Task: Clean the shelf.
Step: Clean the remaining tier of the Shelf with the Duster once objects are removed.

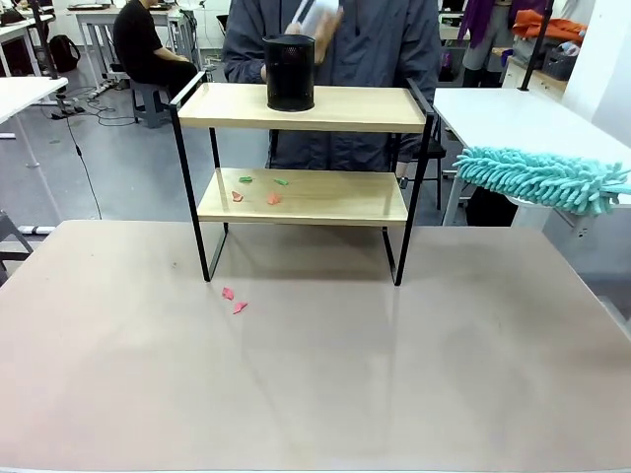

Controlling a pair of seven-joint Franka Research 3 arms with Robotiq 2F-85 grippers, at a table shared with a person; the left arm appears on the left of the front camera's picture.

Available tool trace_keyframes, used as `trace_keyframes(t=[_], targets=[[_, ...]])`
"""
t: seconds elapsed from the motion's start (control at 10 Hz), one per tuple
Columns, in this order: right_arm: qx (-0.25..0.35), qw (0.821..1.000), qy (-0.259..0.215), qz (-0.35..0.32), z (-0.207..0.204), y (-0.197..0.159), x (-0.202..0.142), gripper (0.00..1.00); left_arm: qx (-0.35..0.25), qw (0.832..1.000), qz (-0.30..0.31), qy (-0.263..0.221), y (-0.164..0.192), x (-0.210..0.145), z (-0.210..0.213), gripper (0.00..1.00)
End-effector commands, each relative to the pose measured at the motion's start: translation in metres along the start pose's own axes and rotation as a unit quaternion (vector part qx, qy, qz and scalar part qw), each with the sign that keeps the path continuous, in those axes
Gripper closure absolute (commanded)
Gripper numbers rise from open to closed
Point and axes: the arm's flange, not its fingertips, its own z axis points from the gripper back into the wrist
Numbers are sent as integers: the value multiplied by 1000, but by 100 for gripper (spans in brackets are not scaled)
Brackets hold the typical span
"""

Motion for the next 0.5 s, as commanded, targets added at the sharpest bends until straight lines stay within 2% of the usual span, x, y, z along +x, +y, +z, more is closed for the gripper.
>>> trace_keyframes(t=[0.0, 0.4], targets=[[8, 1000, -2, 10, -2, 3, 0, 88, -10, 1000, -9, -13, 1, -1, -2, 0], [0, 1000, 0, 0, 0, 0, 0, 88, -10, 1000, -9, -13, 1, -1, -2, 0]])
